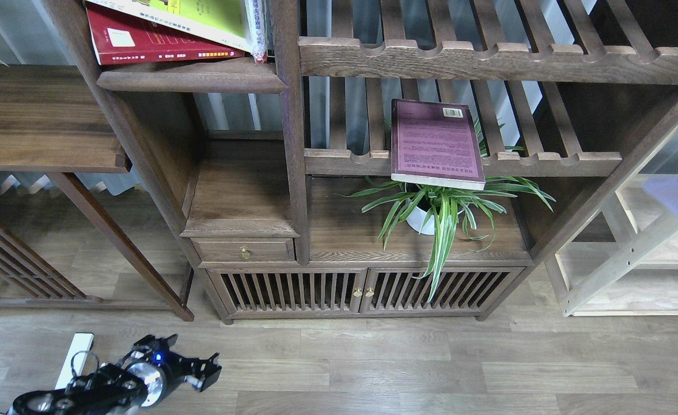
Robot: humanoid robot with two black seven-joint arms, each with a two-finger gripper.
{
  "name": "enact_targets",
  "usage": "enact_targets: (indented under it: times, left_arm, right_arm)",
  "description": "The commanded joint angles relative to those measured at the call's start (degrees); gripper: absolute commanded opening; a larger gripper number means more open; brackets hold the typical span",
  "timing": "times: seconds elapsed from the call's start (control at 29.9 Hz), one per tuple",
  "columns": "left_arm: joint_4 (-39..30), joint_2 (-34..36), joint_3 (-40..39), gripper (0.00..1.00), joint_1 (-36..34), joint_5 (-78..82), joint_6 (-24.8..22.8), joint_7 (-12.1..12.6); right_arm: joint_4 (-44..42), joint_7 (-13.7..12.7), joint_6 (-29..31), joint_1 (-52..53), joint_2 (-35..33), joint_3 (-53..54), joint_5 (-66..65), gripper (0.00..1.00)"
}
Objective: Organize books on shelf
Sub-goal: 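Lower the white book with the right gripper while raising the left gripper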
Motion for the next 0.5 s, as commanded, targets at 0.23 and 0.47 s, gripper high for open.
enact_targets:
  times: [0.23, 0.47]
  left_arm:
    - [0.02, -2.47, 0.06, 0.96, -9.74, 0.05, 0.42, 1.06]
    - [0.37, -5.2, -0.02, 0.96, -14.31, 0.13, 0.51, 1.24]
  right_arm:
    - [0.05, -0.01, 0.01, -6.03, 12.12, -1.89, -1.21, 0.0]
    - [-0.39, -0.01, -1.71, -9.98, 23.02, -1.8, -0.16, 0.0]
